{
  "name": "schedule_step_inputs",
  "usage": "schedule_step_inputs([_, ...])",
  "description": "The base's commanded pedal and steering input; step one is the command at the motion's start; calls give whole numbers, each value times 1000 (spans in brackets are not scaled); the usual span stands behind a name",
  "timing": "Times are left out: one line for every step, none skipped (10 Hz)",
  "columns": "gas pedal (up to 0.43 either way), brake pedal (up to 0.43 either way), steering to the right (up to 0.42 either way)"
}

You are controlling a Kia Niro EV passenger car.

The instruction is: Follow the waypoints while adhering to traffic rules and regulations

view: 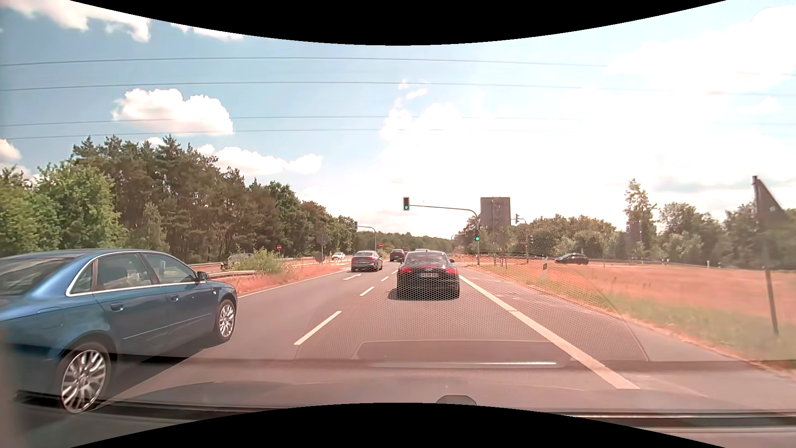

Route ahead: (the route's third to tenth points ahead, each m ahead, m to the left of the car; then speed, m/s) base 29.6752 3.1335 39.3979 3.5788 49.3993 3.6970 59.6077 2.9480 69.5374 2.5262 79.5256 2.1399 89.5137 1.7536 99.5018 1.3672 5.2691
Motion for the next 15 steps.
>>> schedule_step_inputs([209, 0, -4])
schedule_step_inputs([220, 0, -4])
schedule_step_inputs([228, 0, -3])
schedule_step_inputs([228, 0, -3])
schedule_step_inputs([240, 0, -3])
schedule_step_inputs([240, 0, -2])
schedule_step_inputs([240, 0, -2])
schedule_step_inputs([240, 0, -2])
schedule_step_inputs([240, 0, -2])
schedule_step_inputs([248, 0, -2])
schedule_step_inputs([248, 0, -2])
schedule_step_inputs([248, 0, -2])
schedule_step_inputs([248, 0, -2])
schedule_step_inputs([248, 0, -2])
schedule_step_inputs([248, 0, -2])
